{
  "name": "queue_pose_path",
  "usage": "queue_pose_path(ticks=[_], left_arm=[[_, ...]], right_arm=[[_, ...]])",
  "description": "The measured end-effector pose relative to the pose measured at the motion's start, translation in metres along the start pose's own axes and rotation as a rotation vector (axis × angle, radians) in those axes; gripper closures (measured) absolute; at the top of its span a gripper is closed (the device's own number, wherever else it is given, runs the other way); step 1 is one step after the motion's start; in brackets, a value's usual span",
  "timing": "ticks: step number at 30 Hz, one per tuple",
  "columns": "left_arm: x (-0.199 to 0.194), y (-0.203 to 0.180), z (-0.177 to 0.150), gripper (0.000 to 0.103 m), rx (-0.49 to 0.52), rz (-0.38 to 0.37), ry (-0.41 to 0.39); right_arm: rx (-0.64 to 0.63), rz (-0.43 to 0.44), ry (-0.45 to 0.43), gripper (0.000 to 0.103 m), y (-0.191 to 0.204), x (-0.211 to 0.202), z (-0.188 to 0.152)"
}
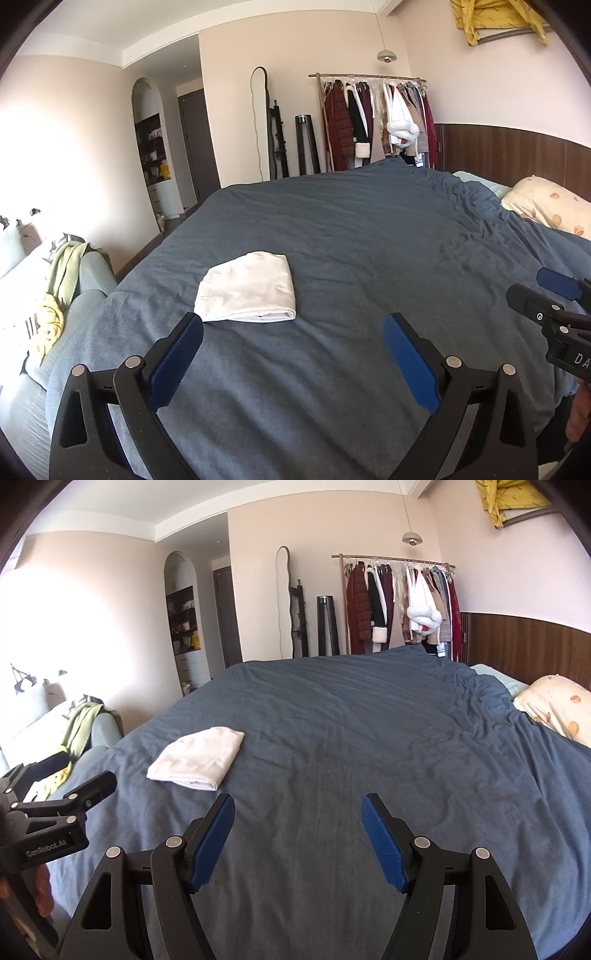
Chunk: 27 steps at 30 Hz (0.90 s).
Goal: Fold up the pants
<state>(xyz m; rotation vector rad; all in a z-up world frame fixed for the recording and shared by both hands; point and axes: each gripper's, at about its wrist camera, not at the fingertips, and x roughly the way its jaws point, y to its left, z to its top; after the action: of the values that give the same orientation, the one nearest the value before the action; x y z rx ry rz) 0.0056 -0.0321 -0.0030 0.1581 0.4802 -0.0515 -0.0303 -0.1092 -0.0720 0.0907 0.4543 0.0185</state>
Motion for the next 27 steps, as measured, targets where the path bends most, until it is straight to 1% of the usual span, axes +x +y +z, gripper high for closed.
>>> queue_pose_path(ticks=[4, 8, 17, 22, 27], left_arm=[[-0.006, -0.002, -0.002, 0.003, -0.011, -0.012, 0.003], [-0.007, -0.001, -0.002, 0.003, -0.011, -0.015, 0.01], [-0.006, -0.004, -0.007, 0.002, -0.015, -0.021, 0.021], [-0.005, -0.002, -0.009, 0.002, -0.037, -0.03, 0.029], [-0.005, -0.002, -0.01, 0.002, -0.031, -0.022, 0.027]], right_arm=[[0.008, -0.003, -0.009, 0.032, -0.002, -0.013, -0.004], [0.016, -0.005, -0.008, 0.032, -0.004, -0.017, -0.005], [0.016, -0.015, 0.009, 0.032, -0.004, -0.015, -0.007], [0.02, -0.02, 0.015, 0.032, -0.004, -0.014, -0.009], [0.021, -0.023, 0.02, 0.032, -0.004, -0.014, -0.012]])
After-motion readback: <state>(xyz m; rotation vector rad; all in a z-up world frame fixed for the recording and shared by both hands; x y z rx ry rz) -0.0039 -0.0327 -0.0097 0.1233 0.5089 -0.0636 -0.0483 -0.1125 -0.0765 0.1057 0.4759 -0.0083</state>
